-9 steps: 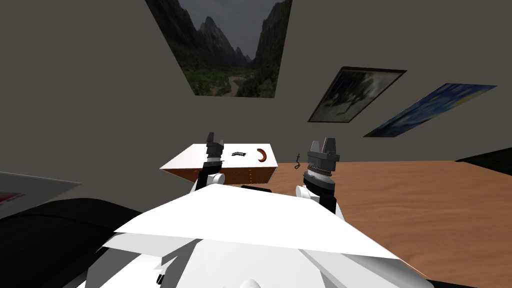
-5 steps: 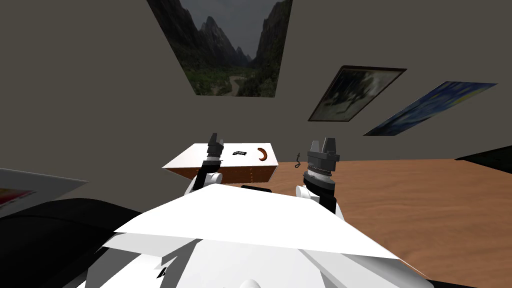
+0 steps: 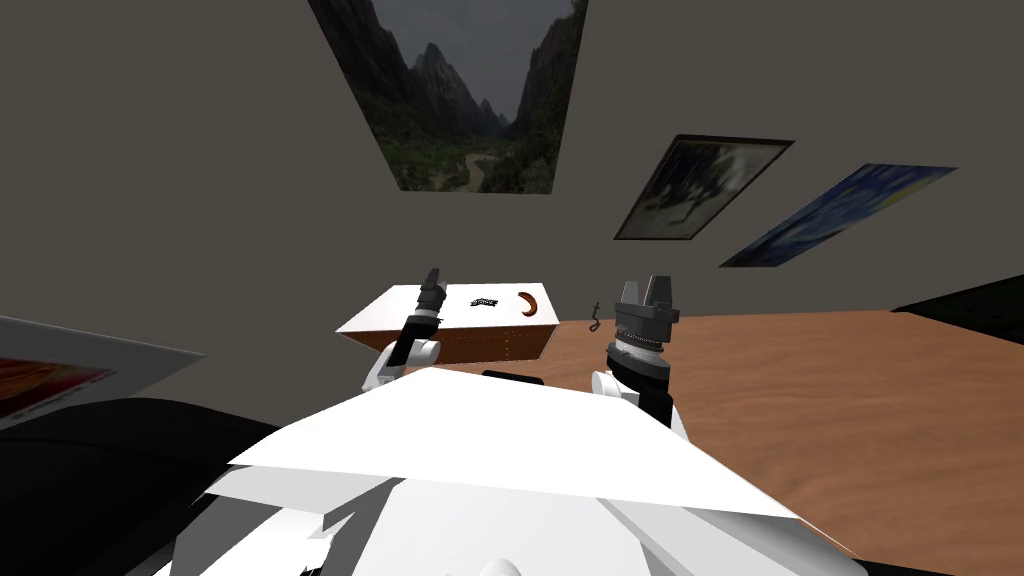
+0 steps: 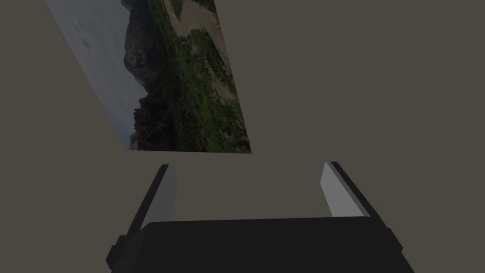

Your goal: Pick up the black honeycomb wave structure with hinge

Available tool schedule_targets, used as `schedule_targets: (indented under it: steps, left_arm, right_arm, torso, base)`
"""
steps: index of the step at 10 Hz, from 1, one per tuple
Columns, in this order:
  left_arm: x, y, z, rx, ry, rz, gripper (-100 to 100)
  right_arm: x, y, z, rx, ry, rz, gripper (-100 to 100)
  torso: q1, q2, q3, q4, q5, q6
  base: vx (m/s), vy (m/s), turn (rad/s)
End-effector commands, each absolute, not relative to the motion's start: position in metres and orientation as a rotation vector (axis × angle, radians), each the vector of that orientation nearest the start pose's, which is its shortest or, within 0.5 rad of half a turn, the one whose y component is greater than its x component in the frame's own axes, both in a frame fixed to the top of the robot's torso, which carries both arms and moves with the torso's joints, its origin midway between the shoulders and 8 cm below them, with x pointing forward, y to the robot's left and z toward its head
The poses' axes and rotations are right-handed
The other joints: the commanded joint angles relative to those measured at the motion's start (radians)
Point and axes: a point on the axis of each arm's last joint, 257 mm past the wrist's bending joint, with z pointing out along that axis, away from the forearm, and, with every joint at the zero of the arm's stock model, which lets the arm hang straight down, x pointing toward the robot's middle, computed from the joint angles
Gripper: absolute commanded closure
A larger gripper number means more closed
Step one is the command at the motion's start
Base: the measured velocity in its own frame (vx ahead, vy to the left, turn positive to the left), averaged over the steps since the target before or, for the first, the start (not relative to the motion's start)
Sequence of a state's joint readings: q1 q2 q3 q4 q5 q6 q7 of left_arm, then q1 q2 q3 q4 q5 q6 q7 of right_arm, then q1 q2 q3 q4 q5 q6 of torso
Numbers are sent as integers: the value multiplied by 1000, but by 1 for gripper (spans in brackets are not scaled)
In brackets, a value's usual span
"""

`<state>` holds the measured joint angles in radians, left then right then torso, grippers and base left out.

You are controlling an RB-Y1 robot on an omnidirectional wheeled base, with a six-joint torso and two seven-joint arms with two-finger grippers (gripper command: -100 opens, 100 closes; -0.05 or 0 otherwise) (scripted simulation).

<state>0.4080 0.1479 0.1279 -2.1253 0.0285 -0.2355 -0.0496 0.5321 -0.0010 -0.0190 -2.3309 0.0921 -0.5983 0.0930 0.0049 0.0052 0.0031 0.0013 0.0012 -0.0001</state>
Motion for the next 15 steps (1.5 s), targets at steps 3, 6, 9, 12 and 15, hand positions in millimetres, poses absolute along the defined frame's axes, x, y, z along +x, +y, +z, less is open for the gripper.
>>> schedule_targets:
  steps: [3,6,9,12,15]
  left_arm:
    - [428,359,-89,-874,973,-1000,-100]
    - [441,375,-109,-938,1003,-963,-100]
    - [461,395,-145,-1051,1046,-915,-100]
    - [473,406,-173,-1140,1077,-886,-100]
    - [485,414,-204,-1239,1113,-858,-100]
  right_arm:
    - [315,-269,53,464,605,1155,0]
    - [315,-269,53,464,605,1155,0]
    - [315,-269,53,464,605,1155,0]
    - [315,-269,53,464,605,1155,0]
    - [315,-269,53,464,605,1155,0]
  torso:
    - [-1,-2,-1,-1,0,0]
    - [-1,-1,-1,0,0,0]
    - [-1,-4,-2,-1,0,0]
    - [-3,-5,-3,-1,-1,0]
    - [-3,-6,-3,-1,-1,0]
  base:
    - [-51,52,-38]
    - [-58,48,-48]
    - [-26,50,-67]
    - [-16,31,-61]
    - [-5,33,-70]
